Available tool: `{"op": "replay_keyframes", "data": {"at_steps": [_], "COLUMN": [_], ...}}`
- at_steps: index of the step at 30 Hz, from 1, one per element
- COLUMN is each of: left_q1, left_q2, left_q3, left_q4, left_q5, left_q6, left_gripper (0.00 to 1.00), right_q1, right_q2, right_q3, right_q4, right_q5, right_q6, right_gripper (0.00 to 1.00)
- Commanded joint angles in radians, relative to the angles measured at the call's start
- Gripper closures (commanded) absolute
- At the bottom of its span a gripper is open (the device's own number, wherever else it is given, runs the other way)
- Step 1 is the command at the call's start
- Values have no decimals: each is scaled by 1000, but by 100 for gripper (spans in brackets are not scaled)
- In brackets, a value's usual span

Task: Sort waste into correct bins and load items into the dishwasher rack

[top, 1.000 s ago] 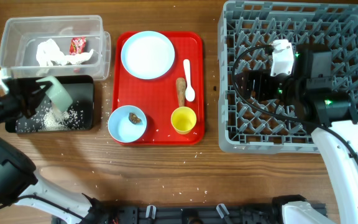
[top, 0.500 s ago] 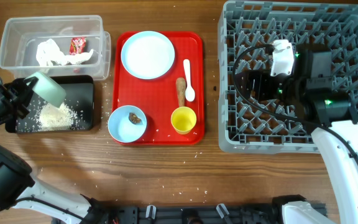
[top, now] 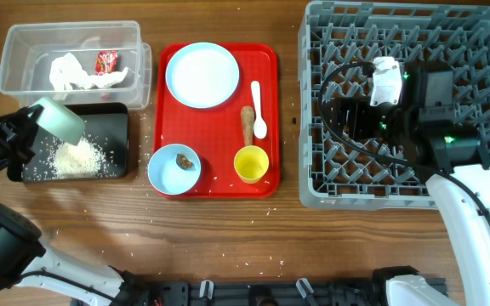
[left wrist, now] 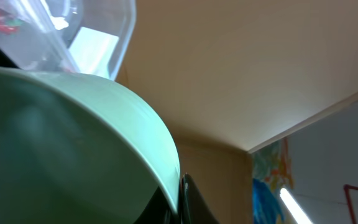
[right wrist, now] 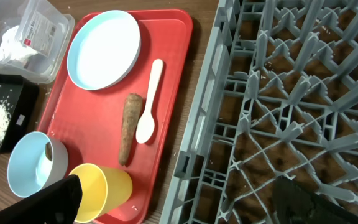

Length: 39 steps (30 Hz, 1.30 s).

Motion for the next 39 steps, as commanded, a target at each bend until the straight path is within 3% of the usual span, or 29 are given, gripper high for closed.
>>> {"op": "replay_keyframes", "data": {"at_steps": [1, 6, 10, 12, 13, 16, 17, 20, 31, 34, 37, 39], "left_q1": [11, 11, 6, -2, -2, 3, 5, 2, -117, -193, -350, -465], "left_q2": [5, 5, 5, 3, 1, 1, -1, -1, -47, -84, -116, -126], "left_q3": [-3, -3, -3, -3, -3, -3, -3, -3, 11, 61, 166, 223], "left_q4": [35, -1, -14, -103, -111, -169, -296, -327, -326, -326, -322, -252], "left_q5": [67, 43, -88, -83, -83, -66, 16, 6, -34, -73, -130, -227], "left_q6": [-25, 19, 51, 76, 145, 133, 267, 336, 366, 365, 346, 222], "left_gripper": [96, 96, 96, 96, 96, 96, 96, 96, 96, 96, 96, 96], "right_q1": [2, 2, 2, 2, 2, 2, 2, 2, 2, 2, 2, 2], "right_q2": [6, 6, 6, 6, 6, 6, 6, 6, 6, 6, 6, 6], "right_q3": [20, 20, 20, 20, 20, 20, 20, 20, 20, 20, 20, 20], "right_q4": [0, 1, 23, 29, 25, 27, 26, 25, 29, 28, 28, 28], "right_q5": [-21, -21, -20, -21, -21, -20, -16, 2, 6, 6, 6, 6], "right_q6": [11, 11, 11, 14, 14, 12, 10, 10, -16, -15, -15, -15], "right_gripper": [0, 1, 1, 1, 1, 1, 1, 0, 0, 0, 0, 0]}}
